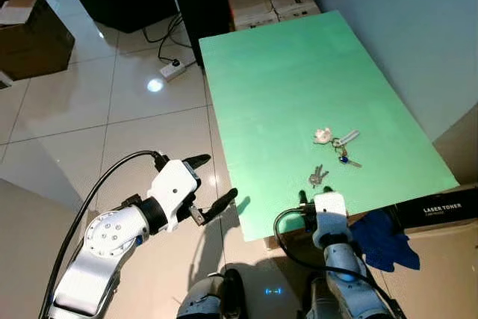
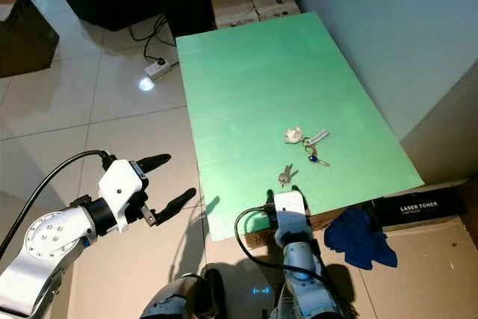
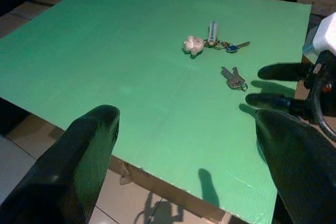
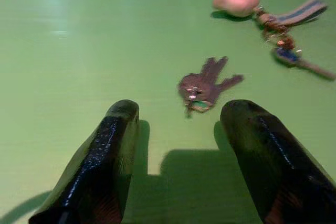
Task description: Hang keys on a hook
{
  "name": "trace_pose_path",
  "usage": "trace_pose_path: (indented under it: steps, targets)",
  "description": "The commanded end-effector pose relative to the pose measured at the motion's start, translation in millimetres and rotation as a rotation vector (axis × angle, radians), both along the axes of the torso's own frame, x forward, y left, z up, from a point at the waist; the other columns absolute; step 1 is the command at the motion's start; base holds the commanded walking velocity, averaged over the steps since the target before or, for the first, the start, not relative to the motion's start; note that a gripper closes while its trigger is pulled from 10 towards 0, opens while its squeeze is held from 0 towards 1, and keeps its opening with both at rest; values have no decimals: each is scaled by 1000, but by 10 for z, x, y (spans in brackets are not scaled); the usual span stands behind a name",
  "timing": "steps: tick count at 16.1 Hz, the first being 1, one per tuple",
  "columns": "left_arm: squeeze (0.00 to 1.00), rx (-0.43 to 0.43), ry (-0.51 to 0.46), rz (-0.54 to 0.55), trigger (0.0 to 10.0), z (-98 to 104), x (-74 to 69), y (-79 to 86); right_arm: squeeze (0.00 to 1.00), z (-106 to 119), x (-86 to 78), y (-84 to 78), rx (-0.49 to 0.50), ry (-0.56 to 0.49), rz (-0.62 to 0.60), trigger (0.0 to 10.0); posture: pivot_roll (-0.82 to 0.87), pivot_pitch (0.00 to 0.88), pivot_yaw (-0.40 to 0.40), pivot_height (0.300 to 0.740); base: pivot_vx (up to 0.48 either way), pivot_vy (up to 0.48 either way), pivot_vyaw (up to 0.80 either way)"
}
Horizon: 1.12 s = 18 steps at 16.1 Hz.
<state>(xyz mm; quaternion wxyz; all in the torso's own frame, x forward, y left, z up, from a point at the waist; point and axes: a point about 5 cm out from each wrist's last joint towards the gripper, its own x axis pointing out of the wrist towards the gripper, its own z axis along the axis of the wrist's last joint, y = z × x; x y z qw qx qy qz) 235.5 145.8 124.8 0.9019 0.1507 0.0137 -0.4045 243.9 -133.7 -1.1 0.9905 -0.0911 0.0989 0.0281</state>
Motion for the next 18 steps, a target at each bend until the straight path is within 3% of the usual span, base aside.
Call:
trace_pose_path:
  steps: [1,2,3,4,5,18]
  targets:
    - [0,12,8,-16,10000,0,-35,2,0,-29,-26,38,28,10,6,10000,17,237,166,740,0,0,0]
    - [0,13,10,-17,10000,-3,-41,2,0,-20,-16,51,29,2,18,4196,17,238,167,740,0,0,0]
    - [0,12,11,-18,10000,-4,-43,2,0,-14,-5,54,24,-2,24,0,19,240,167,740,0,0,0]
    - [0,13,12,-19,10000,-4,-44,4,0,-10,8,46,15,-6,18,1686,20,241,166,740,0,0,0]
    - [0,13,12,-18,10000,-9,-49,7,0,-11,14,39,8,-7,14,10000,21,242,166,740,0,0,0]
    - [0,9,28,-37,10000,-5,-60,16,0,-71,71,-92,-44,37,-36,10000,30,243,171,740,0,0,0]
